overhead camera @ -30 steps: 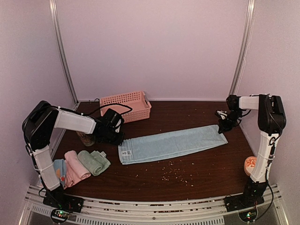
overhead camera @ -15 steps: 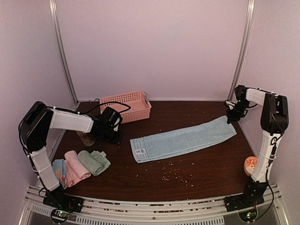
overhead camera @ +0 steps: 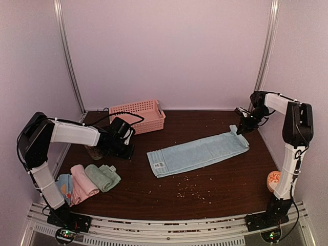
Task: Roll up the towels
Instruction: Fold the towel at the center of the board.
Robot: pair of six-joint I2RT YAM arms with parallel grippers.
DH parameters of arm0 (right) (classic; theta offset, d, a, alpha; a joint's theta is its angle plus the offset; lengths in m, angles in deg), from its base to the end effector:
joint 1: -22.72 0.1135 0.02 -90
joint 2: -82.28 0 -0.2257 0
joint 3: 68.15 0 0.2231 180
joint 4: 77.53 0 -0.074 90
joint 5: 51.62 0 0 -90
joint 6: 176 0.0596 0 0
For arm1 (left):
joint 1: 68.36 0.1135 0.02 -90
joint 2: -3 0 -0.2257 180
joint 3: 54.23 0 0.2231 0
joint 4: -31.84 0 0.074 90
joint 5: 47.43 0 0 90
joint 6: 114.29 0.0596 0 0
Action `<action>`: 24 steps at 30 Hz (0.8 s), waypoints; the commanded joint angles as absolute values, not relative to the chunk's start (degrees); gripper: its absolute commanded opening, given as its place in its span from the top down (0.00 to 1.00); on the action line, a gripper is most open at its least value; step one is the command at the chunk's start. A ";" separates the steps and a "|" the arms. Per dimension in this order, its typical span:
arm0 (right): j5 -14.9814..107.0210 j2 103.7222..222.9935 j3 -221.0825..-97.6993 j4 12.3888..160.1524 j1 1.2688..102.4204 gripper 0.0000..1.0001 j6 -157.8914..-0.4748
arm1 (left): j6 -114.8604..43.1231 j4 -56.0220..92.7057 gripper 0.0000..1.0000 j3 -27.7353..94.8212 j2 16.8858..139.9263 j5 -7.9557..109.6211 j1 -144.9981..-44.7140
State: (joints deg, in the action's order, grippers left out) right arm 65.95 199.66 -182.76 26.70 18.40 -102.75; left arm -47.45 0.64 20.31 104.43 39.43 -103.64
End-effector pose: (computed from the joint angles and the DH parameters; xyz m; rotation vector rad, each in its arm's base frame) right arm 0.3729 -0.0005 0.1788 -0.3709 2.7701 0.6227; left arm 0.2748 -0.1904 0.1205 0.2555 2.6008 -0.3022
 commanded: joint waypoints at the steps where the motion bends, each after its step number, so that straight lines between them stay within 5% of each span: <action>1: 85.18 197.68 -180.46 21.32 21.59 1.00 -105.41 | -45.78 0.20 1.00 18.80 102.48 41.24 -104.33; 24: 88.10 201.51 -181.13 37.16 42.46 1.00 -88.53 | -49.83 4.98 1.00 16.31 103.65 50.77 -107.37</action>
State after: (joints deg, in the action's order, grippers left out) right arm 88.60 199.99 -179.68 31.84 40.24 -94.75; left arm -48.65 1.32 16.01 103.73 47.85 -106.14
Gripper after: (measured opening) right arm 0.022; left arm 0.003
